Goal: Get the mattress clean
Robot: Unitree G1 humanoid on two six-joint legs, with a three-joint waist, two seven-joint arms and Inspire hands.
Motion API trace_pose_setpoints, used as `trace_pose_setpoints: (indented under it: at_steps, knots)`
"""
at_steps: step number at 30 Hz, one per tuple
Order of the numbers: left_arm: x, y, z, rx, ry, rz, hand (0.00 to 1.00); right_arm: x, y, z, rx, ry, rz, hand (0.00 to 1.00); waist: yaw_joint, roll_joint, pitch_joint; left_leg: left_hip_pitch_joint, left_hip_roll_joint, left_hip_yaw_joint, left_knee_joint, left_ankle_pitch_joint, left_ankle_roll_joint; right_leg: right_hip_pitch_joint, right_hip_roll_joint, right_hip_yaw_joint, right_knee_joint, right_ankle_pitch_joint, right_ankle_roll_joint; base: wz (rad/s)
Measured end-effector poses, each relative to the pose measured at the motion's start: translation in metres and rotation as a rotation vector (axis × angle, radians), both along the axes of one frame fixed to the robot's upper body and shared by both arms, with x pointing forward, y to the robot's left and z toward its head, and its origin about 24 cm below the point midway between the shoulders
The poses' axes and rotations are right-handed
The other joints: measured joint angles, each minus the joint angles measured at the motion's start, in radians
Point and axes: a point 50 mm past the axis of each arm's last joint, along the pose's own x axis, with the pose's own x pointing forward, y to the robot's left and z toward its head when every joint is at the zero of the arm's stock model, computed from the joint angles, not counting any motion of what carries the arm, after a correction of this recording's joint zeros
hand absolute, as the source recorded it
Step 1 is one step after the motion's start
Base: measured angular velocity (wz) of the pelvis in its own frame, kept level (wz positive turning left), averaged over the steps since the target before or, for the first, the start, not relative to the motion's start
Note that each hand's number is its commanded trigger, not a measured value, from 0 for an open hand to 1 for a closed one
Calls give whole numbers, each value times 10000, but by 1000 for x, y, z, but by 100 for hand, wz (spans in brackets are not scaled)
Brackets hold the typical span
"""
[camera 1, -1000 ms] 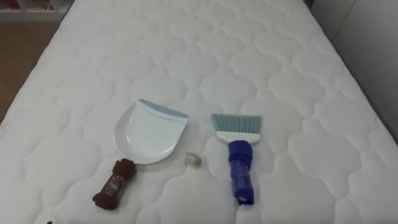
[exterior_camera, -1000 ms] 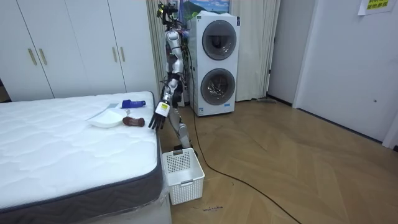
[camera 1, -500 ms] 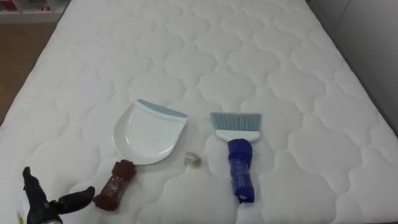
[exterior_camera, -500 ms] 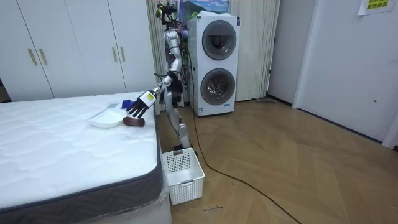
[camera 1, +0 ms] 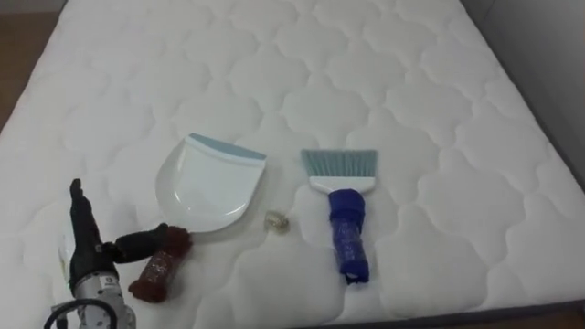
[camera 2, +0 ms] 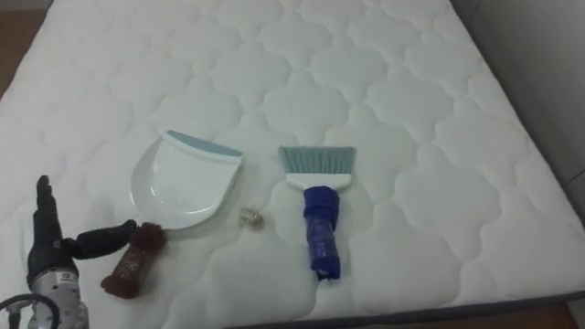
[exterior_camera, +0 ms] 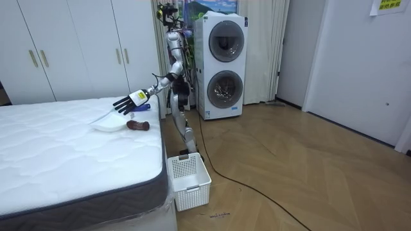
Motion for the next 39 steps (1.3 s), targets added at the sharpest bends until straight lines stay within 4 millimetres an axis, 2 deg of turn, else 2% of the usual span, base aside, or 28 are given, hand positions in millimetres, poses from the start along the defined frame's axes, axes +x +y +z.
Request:
trace_pose_setpoints:
  at_steps: [6, 10, 16, 25, 28, 30, 31, 32, 33, 34, 35, 36, 37, 39]
  knots:
    - [2, -8, -2, -107, 128, -543, 0, 4, 2, 0, -164, -32, 370, 0, 0, -10, 18, -25, -3, 0, -32, 0, -1, 3, 1, -17, -64, 0, 1, -2]
    - [2, -11, -4, -157, 237, -757, 0, 17, 5, 1, -188, -269, 704, 0, -13, -52, 45, -76, -3, -2, -29, 0, -1, -5, 5, -30, -140, 1, 2, 0]
    - [-6, -11, -21, -248, 1194, -794, 0, 26, 9, 2, -87, -544, 754, 0, -23, -96, 61, -108, -2, -6, -20, 0, -1, 5, 7, -45, -150, 1, 2, 1]
    - [-9, -10, -33, -347, 1929, -735, 0, 30, 11, 2, 17, -638, 723, 0, 56, -133, 56, -445, -10, -13, 67, 0, -1, -278, -14, -32, -130, 2, 3, 2]
    - [-11, -9, -37, -470, 2113, -612, 0, 34, 13, 3, 22, -676, 959, 0, 10, -147, 50, -699, -18, -1, 448, -3, -4, -293, -66, 26, -135, 26, 5, 5]
    - [-8, -10, -38, -488, 2236, -647, 0, 34, 15, 2, -5, -618, 1162, 0, -47, -298, 154, -1442, -79, 201, 1569, -116, -96, -204, -247, 811, -179, 59, -15, 45]
    - [-1, -15, -38, -497, 2236, -868, 0, 31, 13, 2, -41, -536, 1097, 0, -108, -307, 152, -2145, -61, 234, 1235, 55, -186, -274, -296, 1469, -168, 54, -1, 78]
    - [7, -19, -35, -495, 2060, -1118, 0, 26, 13, 1, -7, -394, 837, 0, -29, -381, 152, -2659, 23, 434, 748, 860, 151, -550, -403, 1668, 89, -137, 275, 56]
    - [6, -19, -35, -501, 2073, -1102, 0, 24, 14, 0, 45, -360, 750, 0, 190, -461, 131, -2591, 0, 629, 684, 1016, 173, -744, -504, 1594, 263, -214, 436, -6]
    - [3, -18, -38, -503, 2215, -1038, 0, 27, 14, 1, 96, -508, 603, 0, 462, -461, 134, -2565, 43, 795, 688, 1032, 189, -972, -618, 961, 471, -202, 569, -63]
    - [0, -17, -41, -515, 2403, -931, 0, 30, 13, 1, 108, -566, 407, 0, 695, -441, 147, -2554, 51, 469, 705, 1029, 187, -1228, -736, 393, 385, -123, 652, -67]
    - [-2, -16, -42, -574, 2497, -817, 0, 32, 12, 2, 89, -607, 408, 0, 731, -401, 173, -2558, 55, 143, 705, 1024, 178, -1398, -728, 291, 217, 25, 645, -63]
    - [-8, -13, -48, -734, 2822, -552, 0, 35, 10, 3, 25, -706, 442, 0, 675, -256, 177, -2553, 80, -199, 716, 977, 97, -1522, -709, 104, -90, 531, 447, -30]
    - [-14, -13, -54, -902, 3162, -418, 0, 39, 8, 5, -48, -743, 542, 0, 431, -159, 150, -2506, 92, -216, 694, 968, 69, -1381, -705, -174, -87, 626, 423, -4]
